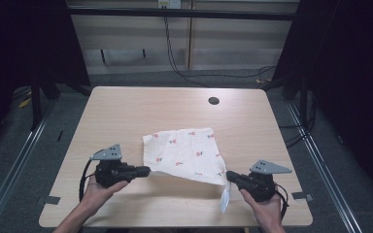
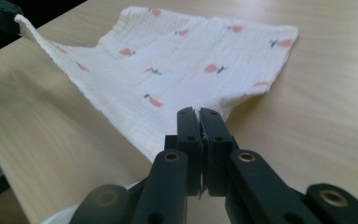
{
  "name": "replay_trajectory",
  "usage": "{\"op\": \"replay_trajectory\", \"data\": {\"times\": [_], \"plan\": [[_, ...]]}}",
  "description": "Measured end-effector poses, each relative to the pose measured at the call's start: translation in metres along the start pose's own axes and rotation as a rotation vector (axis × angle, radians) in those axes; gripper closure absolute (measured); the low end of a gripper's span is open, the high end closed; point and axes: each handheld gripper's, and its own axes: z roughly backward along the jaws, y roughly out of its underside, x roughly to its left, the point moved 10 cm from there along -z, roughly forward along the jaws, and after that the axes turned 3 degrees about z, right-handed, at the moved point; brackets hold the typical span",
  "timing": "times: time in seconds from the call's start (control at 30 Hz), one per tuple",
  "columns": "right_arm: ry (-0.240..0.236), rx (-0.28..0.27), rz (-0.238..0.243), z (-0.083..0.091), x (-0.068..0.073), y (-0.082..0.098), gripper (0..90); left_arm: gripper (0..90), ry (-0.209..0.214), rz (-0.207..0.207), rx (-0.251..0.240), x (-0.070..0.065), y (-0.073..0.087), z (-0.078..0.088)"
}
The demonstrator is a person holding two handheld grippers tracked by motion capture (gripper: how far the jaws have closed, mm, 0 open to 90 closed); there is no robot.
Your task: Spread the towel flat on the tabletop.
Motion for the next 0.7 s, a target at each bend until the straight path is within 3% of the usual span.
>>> {"op": "replay_trajectory", "data": {"times": [0.23, 0.37, 0.43, 0.5, 0.7], "plan": [[0.011, 0.078, -0.037, 0.006, 0.004, 0.034, 85.5, 87.1, 0.034, -0.007, 0.097, -0.017, 0.034, -0.008], [0.018, 0.11, -0.039, 0.01, 0.005, 0.045, 85.7, 87.0, 0.037, -0.005, 0.132, -0.02, 0.045, -0.008], [0.007, 0.109, -0.059, 0.011, 0.007, 0.047, 84.7, 86.8, 0.018, -0.005, 0.142, -0.019, 0.05, -0.006], [0.01, 0.127, -0.049, 0.011, 0.008, 0.05, 80.8, 85.9, 0.014, -0.007, 0.158, -0.018, 0.053, -0.004], [0.013, 0.151, -0.003, 0.01, 0.009, 0.049, 72.1, 77.1, 0.036, -0.002, 0.146, -0.02, 0.052, -0.003]]}}
